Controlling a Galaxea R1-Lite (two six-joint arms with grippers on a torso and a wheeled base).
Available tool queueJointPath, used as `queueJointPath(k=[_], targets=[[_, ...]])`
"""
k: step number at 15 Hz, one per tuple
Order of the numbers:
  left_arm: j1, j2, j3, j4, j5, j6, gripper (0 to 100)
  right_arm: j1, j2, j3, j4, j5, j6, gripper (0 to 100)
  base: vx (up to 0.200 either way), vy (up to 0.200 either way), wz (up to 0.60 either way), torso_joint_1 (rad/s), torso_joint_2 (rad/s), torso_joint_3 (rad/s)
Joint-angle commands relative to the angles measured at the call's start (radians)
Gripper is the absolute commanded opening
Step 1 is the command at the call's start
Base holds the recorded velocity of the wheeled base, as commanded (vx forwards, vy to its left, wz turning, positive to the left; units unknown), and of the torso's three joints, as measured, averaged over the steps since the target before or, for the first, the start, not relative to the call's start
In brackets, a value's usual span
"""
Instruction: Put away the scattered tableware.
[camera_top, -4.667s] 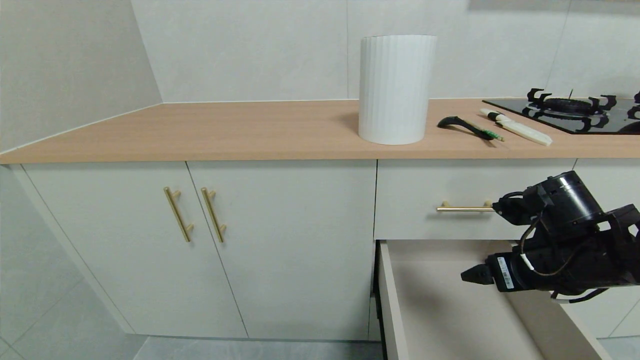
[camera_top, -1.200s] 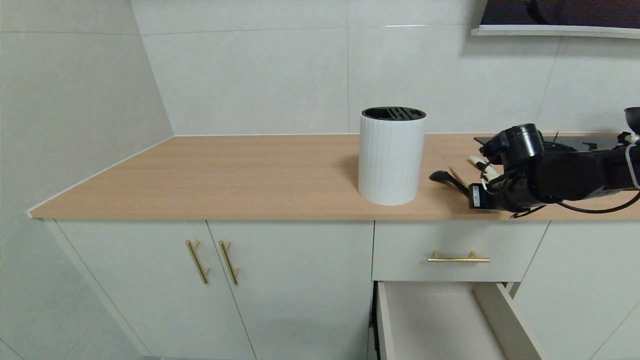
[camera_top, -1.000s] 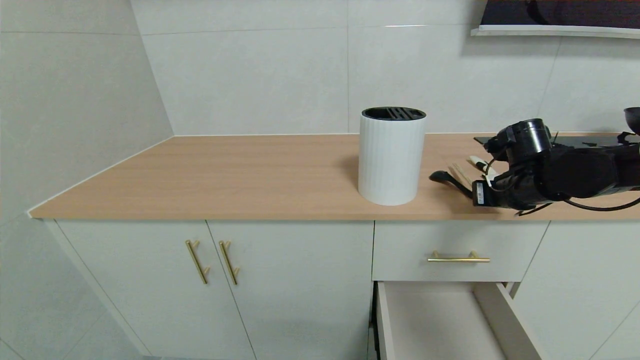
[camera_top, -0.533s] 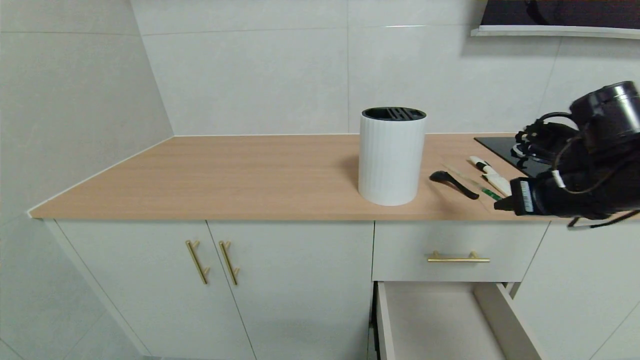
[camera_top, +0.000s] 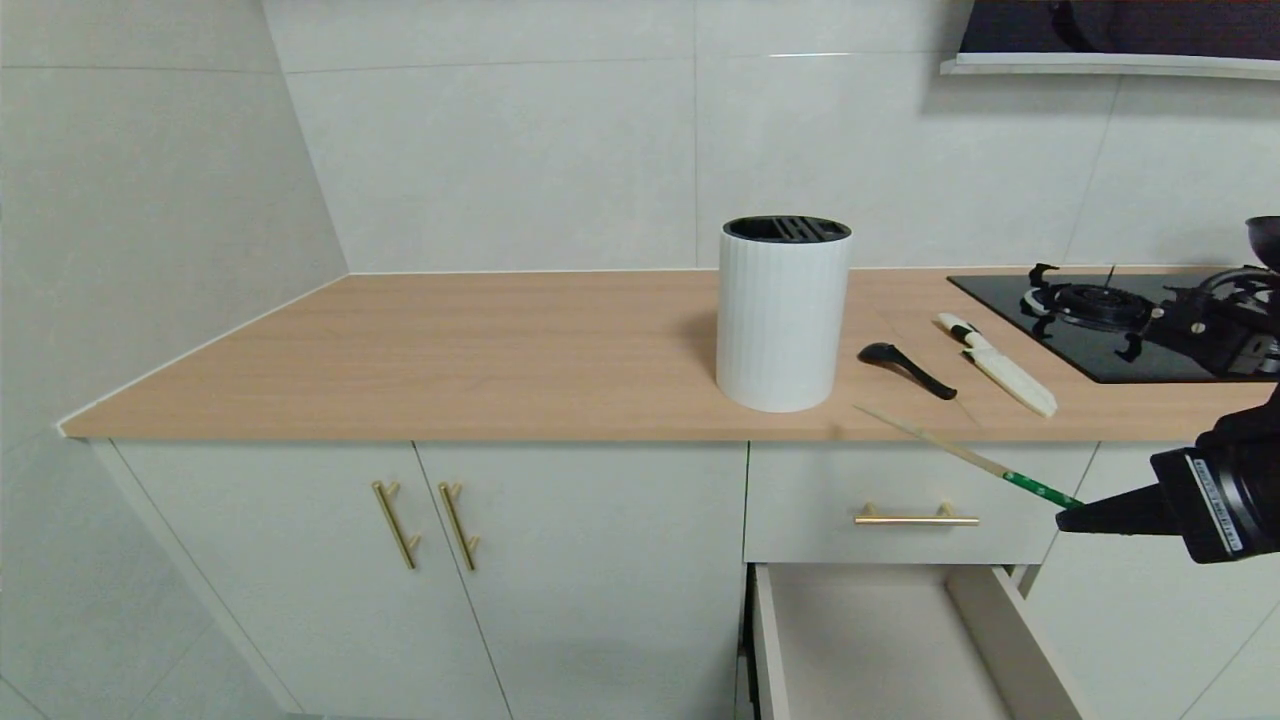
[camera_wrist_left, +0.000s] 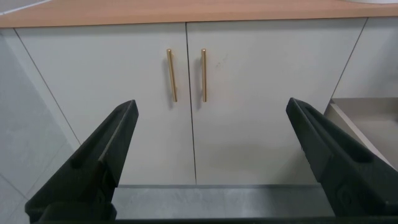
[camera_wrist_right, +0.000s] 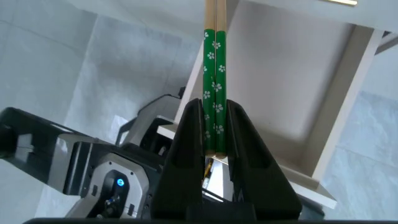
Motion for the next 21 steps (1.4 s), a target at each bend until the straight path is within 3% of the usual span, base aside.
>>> queueJointPath(k=[1,10,21], targets=[[0.0,0.0,0.0,0.0,0.0,0.0,100,-0.002,0.034,0.019,-0.004,-0.002,-0.003,0,0.0,0.0,0.0,0.0,0.0,0.0],[0.0,0.0,0.0,0.0,0.0,0.0,100,0.004,0.16,0.057,-0.03,-0.007,-0.047,0,0.0,0.0,0.0,-0.008,0.02,0.01],[0.0,0.0,0.0,0.0,0.0,0.0,100,0.007,0.207,0.066,-0.048,-0.014,-0.052,0,0.0,0.0,0.0,-0.152,0.43,0.279]])
